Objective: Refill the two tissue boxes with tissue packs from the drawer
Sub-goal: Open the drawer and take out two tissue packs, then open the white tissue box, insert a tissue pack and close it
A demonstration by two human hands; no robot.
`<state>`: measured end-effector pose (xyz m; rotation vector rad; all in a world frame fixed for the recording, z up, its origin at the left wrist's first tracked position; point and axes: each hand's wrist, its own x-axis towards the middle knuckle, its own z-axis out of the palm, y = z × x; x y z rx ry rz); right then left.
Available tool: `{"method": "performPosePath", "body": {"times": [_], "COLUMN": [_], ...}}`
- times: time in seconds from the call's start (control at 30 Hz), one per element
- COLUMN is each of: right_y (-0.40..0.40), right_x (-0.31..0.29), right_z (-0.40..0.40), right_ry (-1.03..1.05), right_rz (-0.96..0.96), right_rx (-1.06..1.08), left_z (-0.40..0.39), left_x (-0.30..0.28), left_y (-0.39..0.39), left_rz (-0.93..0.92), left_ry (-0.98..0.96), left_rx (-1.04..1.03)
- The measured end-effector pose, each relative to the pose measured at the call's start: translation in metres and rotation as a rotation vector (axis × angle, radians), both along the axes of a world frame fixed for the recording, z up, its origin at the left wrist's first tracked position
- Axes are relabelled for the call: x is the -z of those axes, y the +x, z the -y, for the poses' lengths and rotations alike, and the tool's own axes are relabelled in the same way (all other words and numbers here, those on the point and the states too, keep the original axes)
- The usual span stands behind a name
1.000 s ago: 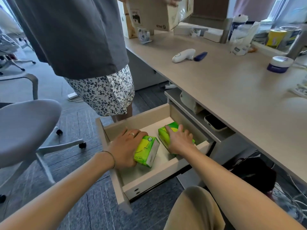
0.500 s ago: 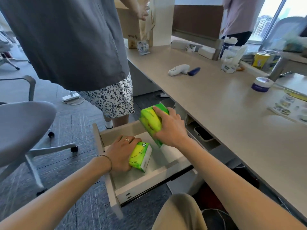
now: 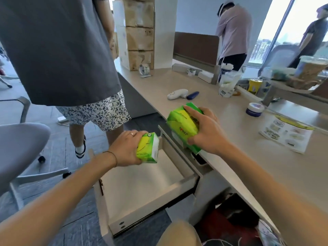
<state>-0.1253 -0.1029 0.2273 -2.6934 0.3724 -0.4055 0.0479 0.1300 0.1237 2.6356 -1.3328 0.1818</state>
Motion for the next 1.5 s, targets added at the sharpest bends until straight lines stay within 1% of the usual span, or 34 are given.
{"method": "performPosePath", "body": {"times": [0.3,0.5,0.57,0.67,0.9,1.07,1.27,1.37,1.5], "right_y": [-0.058,-0.099,-0.111,-0.126,-0.142,-0.143,-0.143,-0.147,-0.159], "right_x": [-0.005,0.005,0.011,0.016,0.017,0.018,0.029,0.029,0.023], "right_z": [0.073,0.113,0.126,0.141,0.16,0.163,0.168,0.168,0.17], "right_ry": [0.01,-0.059,-0.063,-0.057,-0.058,-0.117,-0.175,-0.146,-0.014], "right_rz": [-0.03,-0.135,-0.175,-0.224,-0.307,-0.323,-0.329,-0.283,-0.092], "right_rx": [0.139,0.266,0.283,0.285,0.259,0.229,0.232,0.223,0.276], "left_z": [0.092,0.171,0.195,0.226,0.271,0.282,0.29,0.291,0.297], "left_x": [-0.082,-0.121,-0.129,-0.131,-0.113,-0.102,-0.102,-0.103,-0.111], "left_y": [-0.018,-0.025,-0.03,-0.038,-0.058,-0.066,-0.071,-0.078,-0.1], "left_rz": [0.073,0.011,0.025,0.035,-0.079,-0.021,-0.033,-0.004,-0.072], "left_ry": [-0.069,-0.033,-0.02,0.04,0.178,0.328,0.413,0.448,0.376], "left_rx": [0.127,0.271,0.299,0.312,0.319,0.326,0.31,0.309,0.36]}}
